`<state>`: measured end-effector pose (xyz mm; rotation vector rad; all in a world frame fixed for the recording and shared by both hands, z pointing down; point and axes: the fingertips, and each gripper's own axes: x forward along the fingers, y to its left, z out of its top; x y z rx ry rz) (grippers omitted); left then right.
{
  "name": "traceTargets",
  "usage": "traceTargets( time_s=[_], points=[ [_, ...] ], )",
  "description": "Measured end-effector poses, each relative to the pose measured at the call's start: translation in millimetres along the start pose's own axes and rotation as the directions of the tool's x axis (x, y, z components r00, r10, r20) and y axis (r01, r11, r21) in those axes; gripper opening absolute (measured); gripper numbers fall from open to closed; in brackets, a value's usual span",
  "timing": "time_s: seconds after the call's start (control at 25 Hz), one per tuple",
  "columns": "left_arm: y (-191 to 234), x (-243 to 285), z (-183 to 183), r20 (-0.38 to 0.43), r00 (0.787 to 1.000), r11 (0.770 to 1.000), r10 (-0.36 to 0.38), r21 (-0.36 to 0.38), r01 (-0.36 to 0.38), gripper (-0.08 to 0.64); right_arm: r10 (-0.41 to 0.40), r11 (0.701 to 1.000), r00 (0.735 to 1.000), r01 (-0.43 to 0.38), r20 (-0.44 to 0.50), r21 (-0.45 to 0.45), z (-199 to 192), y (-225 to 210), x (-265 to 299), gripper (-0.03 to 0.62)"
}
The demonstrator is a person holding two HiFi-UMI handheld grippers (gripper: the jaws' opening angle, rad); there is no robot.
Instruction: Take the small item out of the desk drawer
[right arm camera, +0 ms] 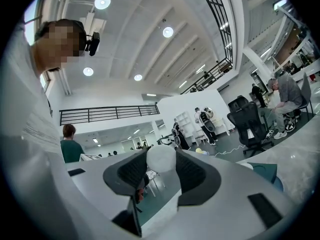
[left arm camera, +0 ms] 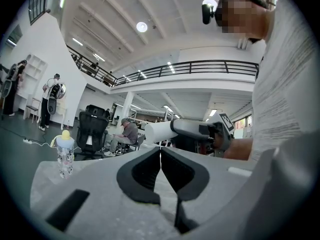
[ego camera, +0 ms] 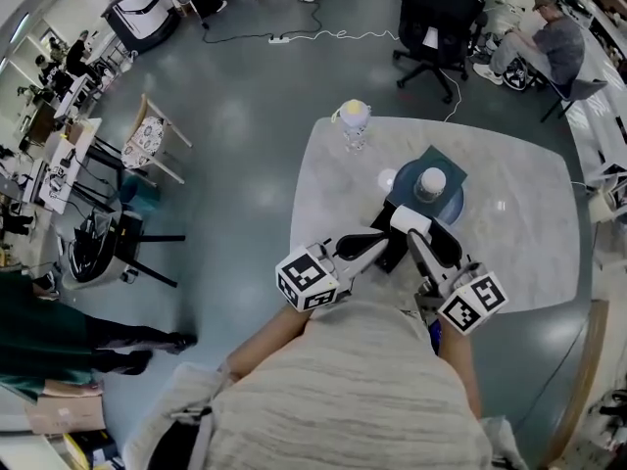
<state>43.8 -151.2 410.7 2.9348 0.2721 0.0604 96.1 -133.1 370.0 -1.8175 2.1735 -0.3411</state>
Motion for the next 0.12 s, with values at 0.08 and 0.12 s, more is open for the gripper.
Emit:
traceTargets(
  time_s=[0.08, 0.12],
  points=[
    [1.2, 0.0, -0.6, 0.001, 1.000, 1.000, -0.003, 0.000, 0.003, 0.017, -0.002, 1.000, 1.000, 0.002, 0.003, -0.001, -0.5, 0.5, 0.3, 0.182],
    [1.9, -0.1, -0.9, 0.002, 1.000, 1.000, -0.004, 0.000, 0.004, 0.017, -0.002, 1.000, 1.000, 0.002, 0.004, -0.002, -0.8, 0.8, 0.5, 0.181]
  ],
)
